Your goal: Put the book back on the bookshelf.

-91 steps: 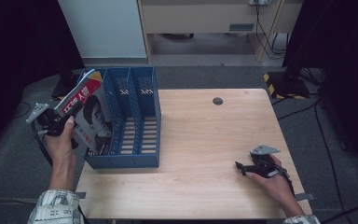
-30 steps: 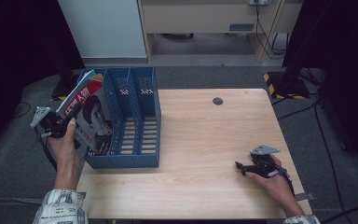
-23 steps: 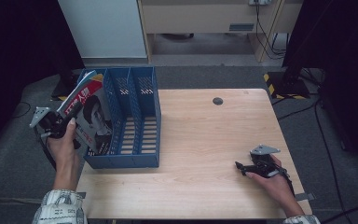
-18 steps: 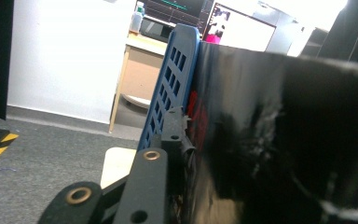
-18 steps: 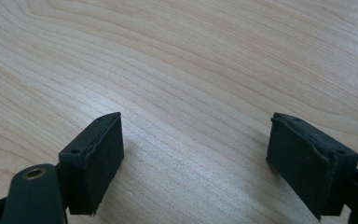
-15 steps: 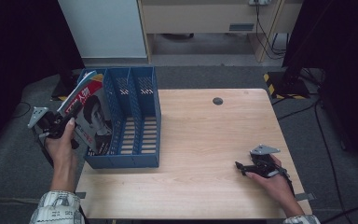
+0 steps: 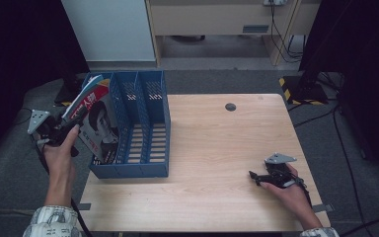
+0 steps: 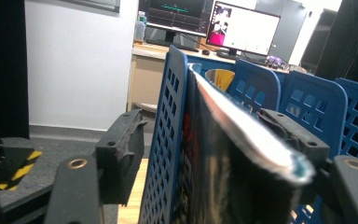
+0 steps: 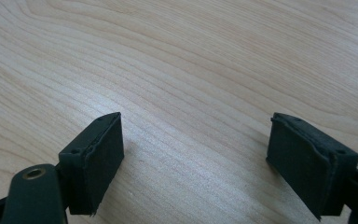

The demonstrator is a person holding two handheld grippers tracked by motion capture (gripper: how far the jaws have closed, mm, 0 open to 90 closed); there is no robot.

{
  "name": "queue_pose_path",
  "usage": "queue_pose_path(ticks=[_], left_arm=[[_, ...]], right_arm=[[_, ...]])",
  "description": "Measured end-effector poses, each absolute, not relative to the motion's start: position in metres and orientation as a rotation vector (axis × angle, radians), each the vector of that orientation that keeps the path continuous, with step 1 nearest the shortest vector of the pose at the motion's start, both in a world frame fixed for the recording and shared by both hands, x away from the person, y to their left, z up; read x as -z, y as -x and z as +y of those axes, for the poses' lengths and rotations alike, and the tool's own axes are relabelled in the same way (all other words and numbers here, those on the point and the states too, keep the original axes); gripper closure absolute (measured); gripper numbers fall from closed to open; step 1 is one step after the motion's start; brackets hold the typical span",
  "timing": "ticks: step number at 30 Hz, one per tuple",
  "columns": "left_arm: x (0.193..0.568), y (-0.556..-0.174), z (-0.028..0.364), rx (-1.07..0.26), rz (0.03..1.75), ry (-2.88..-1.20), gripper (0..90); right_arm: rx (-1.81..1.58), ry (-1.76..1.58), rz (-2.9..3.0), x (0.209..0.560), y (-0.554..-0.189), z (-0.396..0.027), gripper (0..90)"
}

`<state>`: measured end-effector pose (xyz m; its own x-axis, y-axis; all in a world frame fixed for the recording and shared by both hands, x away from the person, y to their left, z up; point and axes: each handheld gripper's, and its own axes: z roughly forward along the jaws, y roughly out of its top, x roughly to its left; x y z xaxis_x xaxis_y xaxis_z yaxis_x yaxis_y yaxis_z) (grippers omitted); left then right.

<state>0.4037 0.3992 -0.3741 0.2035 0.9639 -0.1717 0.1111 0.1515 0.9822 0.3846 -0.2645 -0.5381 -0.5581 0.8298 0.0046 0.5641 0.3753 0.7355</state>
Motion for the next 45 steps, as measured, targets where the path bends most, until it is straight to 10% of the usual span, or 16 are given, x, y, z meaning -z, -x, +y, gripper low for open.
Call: queue_pose_path(ticks=[45], left_arm=[[0.318,-0.405,0.323,-0.801,1.035,-1.516,16.6]], right_arm=[[-1.002,-1.223,2.273,0.538,-0.385,-0.264,18.5]])
